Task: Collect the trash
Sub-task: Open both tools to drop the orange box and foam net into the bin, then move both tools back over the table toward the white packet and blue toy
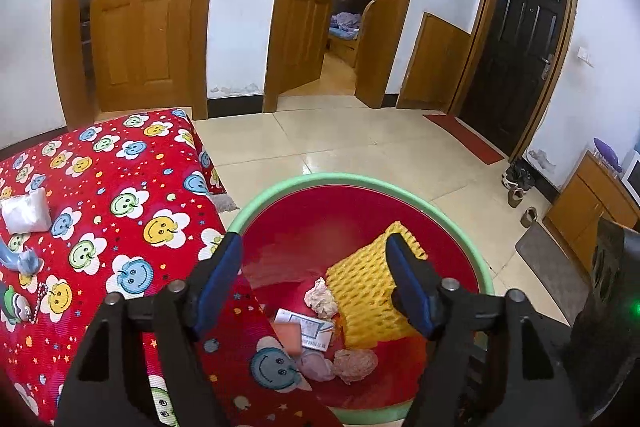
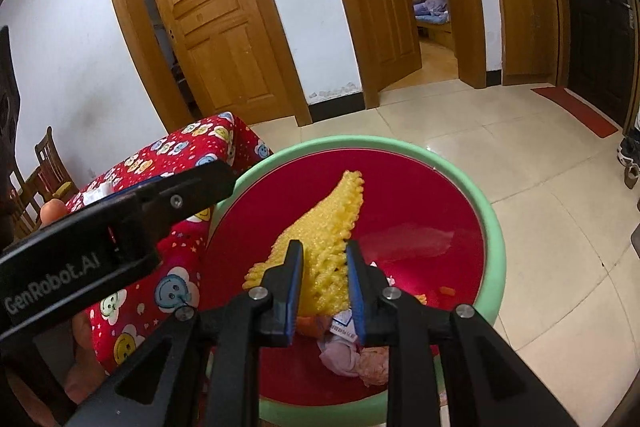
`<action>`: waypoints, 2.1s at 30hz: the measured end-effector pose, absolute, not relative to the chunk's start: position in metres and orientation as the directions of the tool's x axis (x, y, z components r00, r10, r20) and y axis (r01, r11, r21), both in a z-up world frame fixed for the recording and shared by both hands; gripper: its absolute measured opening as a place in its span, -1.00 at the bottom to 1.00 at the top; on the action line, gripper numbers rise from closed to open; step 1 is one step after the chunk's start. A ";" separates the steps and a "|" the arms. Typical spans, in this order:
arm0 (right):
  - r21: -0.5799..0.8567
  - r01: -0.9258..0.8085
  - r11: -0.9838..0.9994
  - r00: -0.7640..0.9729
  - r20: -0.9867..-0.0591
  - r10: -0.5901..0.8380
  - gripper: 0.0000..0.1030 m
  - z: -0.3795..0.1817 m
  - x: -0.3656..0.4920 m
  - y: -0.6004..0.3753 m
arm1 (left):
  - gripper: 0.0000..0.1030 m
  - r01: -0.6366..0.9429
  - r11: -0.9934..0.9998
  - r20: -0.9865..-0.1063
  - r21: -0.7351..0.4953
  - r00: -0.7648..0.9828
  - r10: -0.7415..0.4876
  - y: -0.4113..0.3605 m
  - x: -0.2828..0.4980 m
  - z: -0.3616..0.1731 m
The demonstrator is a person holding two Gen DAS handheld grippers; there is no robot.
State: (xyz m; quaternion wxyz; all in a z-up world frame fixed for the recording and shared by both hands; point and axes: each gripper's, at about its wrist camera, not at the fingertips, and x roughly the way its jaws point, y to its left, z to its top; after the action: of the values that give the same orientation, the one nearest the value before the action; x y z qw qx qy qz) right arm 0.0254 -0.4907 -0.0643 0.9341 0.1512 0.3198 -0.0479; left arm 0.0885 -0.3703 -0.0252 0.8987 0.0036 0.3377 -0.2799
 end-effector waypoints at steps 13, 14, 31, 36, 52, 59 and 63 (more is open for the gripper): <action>0.229 0.205 0.952 0.835 -0.548 -0.048 0.85 -0.057 0.018 -0.491 | 0.57 0.485 0.853 -0.624 -0.194 0.609 -0.488 -0.367 0.092 -0.028; 0.226 0.207 0.952 0.834 -0.549 -0.051 0.85 -0.057 0.018 -0.491 | 0.57 0.484 0.853 -0.625 -0.195 0.609 -0.488 -0.366 0.092 -0.028; 0.261 0.229 0.938 0.824 -0.565 -0.044 0.86 -0.063 0.020 -0.500 | 0.62 0.478 0.855 -0.626 -0.203 0.608 -0.488 -0.365 0.092 -0.029; 0.268 0.229 0.936 0.825 -0.563 -0.040 0.86 -0.062 0.018 -0.502 | 0.62 0.473 0.854 -0.634 -0.218 0.597 -0.492 -0.363 0.094 -0.031; 0.260 0.222 0.940 0.827 -0.561 -0.040 0.86 -0.058 0.022 -0.497 | 0.58 0.502 0.847 -0.659 -0.175 0.580 -0.479 -0.364 0.092 -0.024; 0.281 0.184 0.942 0.853 -0.523 -0.011 0.86 -0.040 0.030 -0.484 | 0.53 0.432 0.850 -0.637 -0.302 0.572 -0.517 -0.317 0.113 -0.001; 0.291 0.176 0.940 0.854 -0.521 0.001 0.86 -0.034 0.040 -0.476 | 0.55 0.365 0.886 -0.672 -0.287 0.582 -0.458 -0.280 0.136 0.006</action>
State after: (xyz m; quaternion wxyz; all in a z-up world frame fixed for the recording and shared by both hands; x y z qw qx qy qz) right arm 0.0397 -0.4759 -0.0345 0.9483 0.1663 0.2665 -0.0461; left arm 0.1358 -0.2797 0.0064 0.8875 -0.0589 0.3939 -0.2318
